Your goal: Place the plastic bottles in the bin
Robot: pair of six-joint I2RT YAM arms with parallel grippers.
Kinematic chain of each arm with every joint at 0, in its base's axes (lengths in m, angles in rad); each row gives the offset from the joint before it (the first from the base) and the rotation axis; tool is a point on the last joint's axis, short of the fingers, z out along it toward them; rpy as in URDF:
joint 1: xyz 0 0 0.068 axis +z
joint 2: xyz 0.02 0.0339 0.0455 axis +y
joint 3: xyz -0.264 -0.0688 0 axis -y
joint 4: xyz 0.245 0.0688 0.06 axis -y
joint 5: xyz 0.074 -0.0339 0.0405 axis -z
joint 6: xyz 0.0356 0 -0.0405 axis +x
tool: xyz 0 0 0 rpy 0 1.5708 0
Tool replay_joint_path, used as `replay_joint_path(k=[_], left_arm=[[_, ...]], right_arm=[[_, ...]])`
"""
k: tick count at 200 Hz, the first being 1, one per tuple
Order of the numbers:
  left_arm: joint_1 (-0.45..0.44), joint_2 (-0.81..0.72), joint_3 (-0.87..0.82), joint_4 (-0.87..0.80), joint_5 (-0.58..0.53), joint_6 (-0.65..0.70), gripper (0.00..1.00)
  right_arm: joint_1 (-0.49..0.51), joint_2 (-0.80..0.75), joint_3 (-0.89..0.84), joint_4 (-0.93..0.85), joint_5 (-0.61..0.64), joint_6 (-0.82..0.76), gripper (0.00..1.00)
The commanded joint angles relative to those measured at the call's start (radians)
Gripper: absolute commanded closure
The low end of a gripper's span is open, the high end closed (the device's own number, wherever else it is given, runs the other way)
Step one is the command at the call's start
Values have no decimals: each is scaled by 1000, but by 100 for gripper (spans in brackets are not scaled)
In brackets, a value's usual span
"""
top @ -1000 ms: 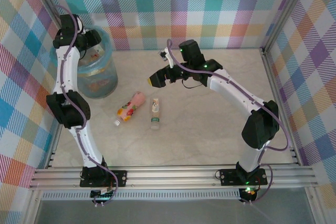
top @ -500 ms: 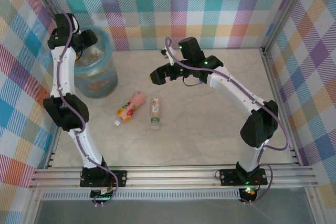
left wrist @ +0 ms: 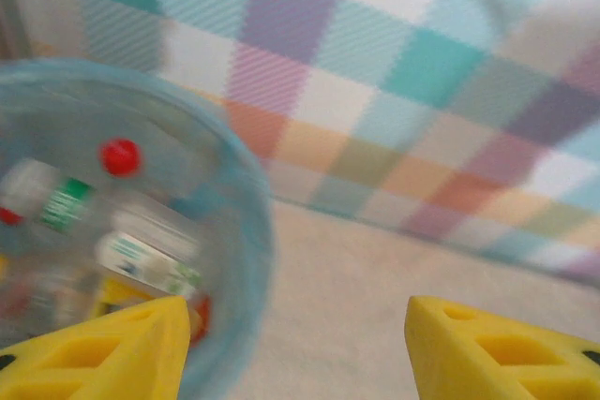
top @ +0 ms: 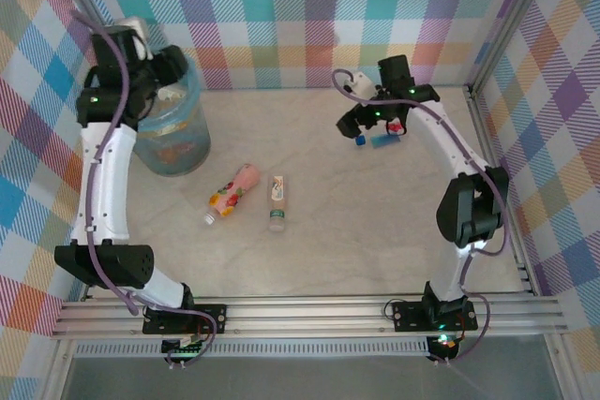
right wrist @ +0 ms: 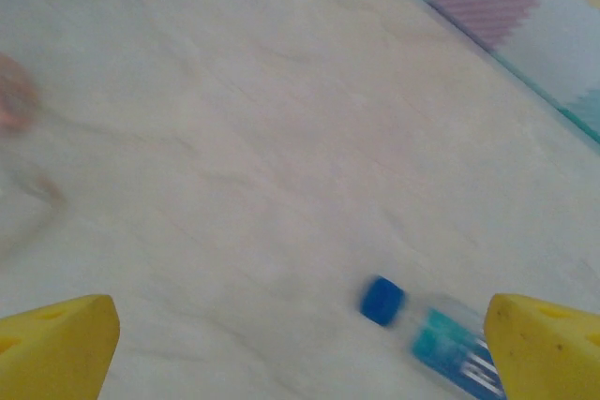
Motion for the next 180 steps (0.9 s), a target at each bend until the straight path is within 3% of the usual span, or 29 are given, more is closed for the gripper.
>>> replay_joint_path(k=[1, 38, 78, 141, 180], left_arm=[[-110, -21, -44, -9, -5, 69, 38], [-267, -33, -92, -49, 28, 71, 37], [-364, -33, -159, -37, 44, 52, 37], [-393, -28, -196, -45, 35, 53, 36], [-395, -17, -193, -48, 51, 61, 36]], right_arm=[[-35, 75, -7, -44, 14, -270, 0], [-106, 154, 35, -60, -20, -359, 0], [-122, 236, 67, -41, -48, -445, 0], [-164, 429, 274, -226, 20, -457, 1], [-204, 442, 233, -213, -13, -399, 0]])
